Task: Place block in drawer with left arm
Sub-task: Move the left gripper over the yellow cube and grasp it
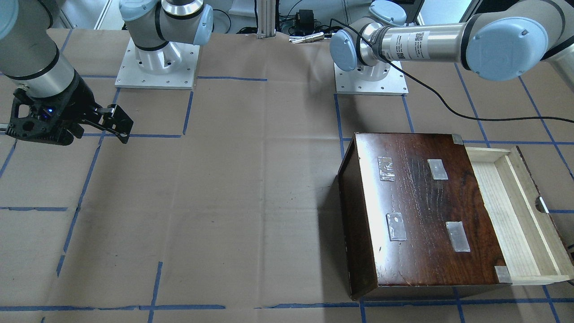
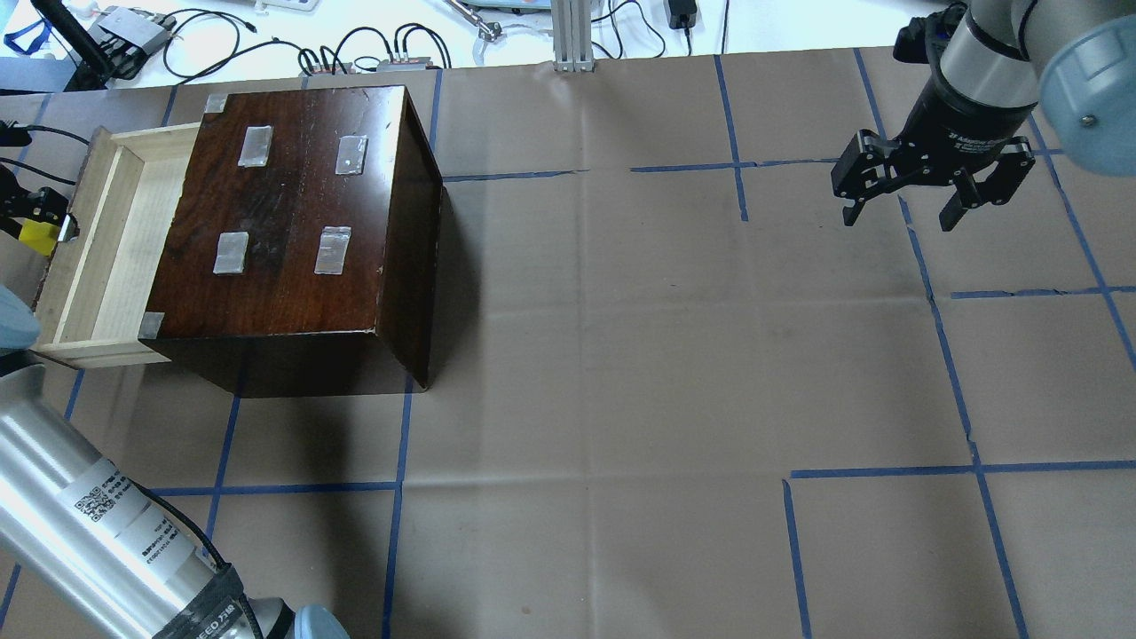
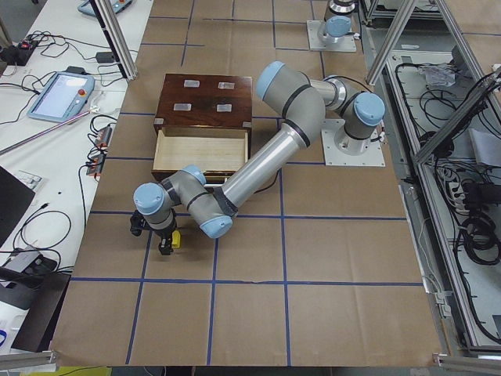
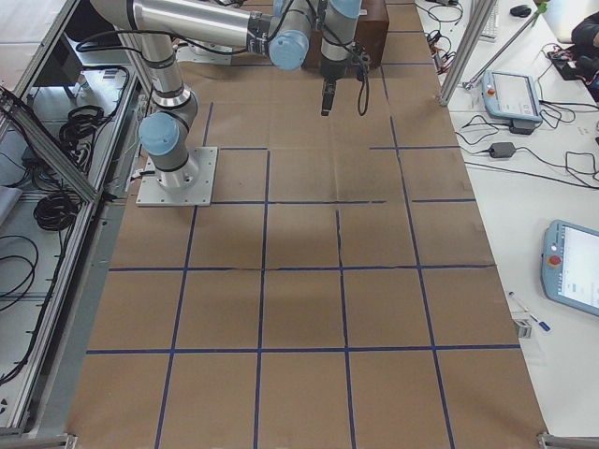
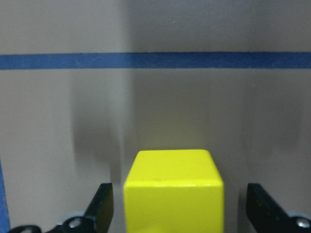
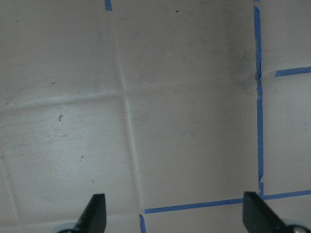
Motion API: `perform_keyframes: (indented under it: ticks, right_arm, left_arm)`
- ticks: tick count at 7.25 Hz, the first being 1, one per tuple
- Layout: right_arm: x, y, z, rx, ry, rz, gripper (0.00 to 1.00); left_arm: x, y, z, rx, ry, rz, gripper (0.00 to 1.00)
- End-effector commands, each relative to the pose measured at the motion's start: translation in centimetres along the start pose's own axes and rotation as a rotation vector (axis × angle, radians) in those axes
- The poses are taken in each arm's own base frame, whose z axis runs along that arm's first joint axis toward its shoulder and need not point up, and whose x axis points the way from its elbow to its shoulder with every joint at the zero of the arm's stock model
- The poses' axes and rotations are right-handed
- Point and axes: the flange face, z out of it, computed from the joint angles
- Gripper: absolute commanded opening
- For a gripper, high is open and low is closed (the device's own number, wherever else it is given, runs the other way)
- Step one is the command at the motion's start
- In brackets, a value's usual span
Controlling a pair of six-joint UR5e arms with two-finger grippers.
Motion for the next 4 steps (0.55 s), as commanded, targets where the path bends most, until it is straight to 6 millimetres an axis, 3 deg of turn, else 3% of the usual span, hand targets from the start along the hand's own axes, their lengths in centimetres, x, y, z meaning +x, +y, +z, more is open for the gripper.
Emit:
perform_keyframes:
  ticks: [1, 2, 3, 4]
  right_arm:
    - [0.0, 0.0, 0.0, 0.000, 0.000, 0.001, 1.00]
    - [0.0, 0.0, 0.0, 0.000, 0.000, -0.001, 1.00]
    - [0.0, 0.0, 0.0, 0.000, 0.000, -0.001, 1.00]
    - [0.0, 0.0, -0.1, 0.001, 0.000, -0.001, 1.00]
  left_arm:
    - [0.1, -0.2, -0.7, 0.012, 0.004, 0.000, 0.06]
    - [-0.2, -0.4, -1.6, 0.024, -0.008, 0.001, 0.00]
    - [0.1, -0.6, -5.2, 0.050, -0.038, 0.008, 0.00]
    - [0.9, 0.5, -10.9, 0.072, -0.063, 0.013, 0.00]
